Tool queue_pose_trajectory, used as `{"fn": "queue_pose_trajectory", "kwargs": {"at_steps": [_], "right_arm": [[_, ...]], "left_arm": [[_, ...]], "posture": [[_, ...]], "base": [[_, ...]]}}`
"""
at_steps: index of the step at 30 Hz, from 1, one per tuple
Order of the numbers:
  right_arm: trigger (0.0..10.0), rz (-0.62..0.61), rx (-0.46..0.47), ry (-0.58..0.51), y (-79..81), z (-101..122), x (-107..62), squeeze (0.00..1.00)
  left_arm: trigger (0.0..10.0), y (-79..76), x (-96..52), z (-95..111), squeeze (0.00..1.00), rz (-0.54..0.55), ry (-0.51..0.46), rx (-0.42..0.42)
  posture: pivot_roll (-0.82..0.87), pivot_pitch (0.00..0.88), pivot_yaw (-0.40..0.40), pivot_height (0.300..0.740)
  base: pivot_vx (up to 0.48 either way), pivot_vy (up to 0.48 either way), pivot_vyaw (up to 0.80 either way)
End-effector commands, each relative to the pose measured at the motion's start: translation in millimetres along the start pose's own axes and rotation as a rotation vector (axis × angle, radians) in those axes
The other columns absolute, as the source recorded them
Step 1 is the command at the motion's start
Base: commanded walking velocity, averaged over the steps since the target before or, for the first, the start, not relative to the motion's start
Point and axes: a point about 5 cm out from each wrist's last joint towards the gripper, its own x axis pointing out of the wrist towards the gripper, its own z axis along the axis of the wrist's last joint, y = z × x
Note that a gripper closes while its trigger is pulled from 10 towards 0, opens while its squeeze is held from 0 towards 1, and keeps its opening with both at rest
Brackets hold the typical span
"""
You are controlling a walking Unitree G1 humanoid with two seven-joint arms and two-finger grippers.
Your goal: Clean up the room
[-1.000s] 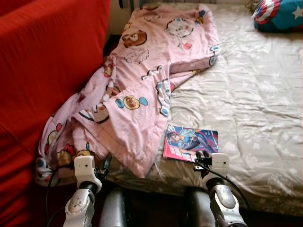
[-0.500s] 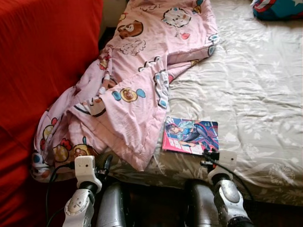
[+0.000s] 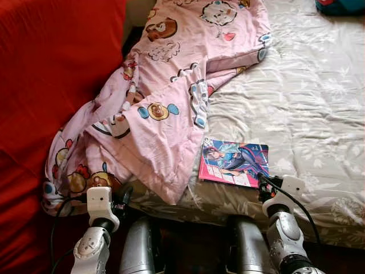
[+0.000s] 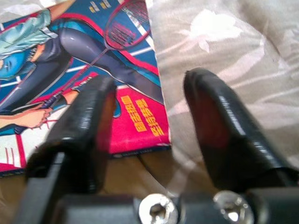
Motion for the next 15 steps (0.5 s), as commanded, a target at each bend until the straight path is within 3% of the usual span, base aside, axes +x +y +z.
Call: {"fn": "queue_pose_trajectory", "kwargs": {"at_steps": [1, 8, 10, 15], "right_arm": [[10.0, -0.010, 0.023, 0.042, -1.3, -8.1, -2.9, 0.00], [10.0, -0.007, 0.059, 0.053, -2.2, -8.6, -2.4, 0.00], [10.0, -0.013, 0.130, 0.061, -5.6, -9.3, -2.2, 0.00], [10.0, -0.027, 0.158, 0.062, -9.5, -9.3, -2.5, 0.00]], "left_arm": [[10.0, 6.0, -3.5, -1.4, 0.00, 0.008, 0.015, 0.015], [10.0, 6.3, -5.1, -2.0, 0.00, 0.008, 0.018, 0.018], [10.0, 7.7, -5.9, -1.6, 0.00, 0.008, 0.021, 0.023], [10.0, 8.6, -6.3, -1.0, 0.00, 0.008, 0.021, 0.027]], "posture": [[0.06, 0.233, 0.096, 0.566], [0.07, 0.238, 0.103, 0.566], [0.07, 0.245, 0.110, 0.566], [0.08, 0.246, 0.115, 0.566]], "base": [[0.000, 0.000, 0.00], [0.000, 0.000, 0.00], [0.000, 0.000, 0.00], [0.000, 0.000, 0.00]]}}
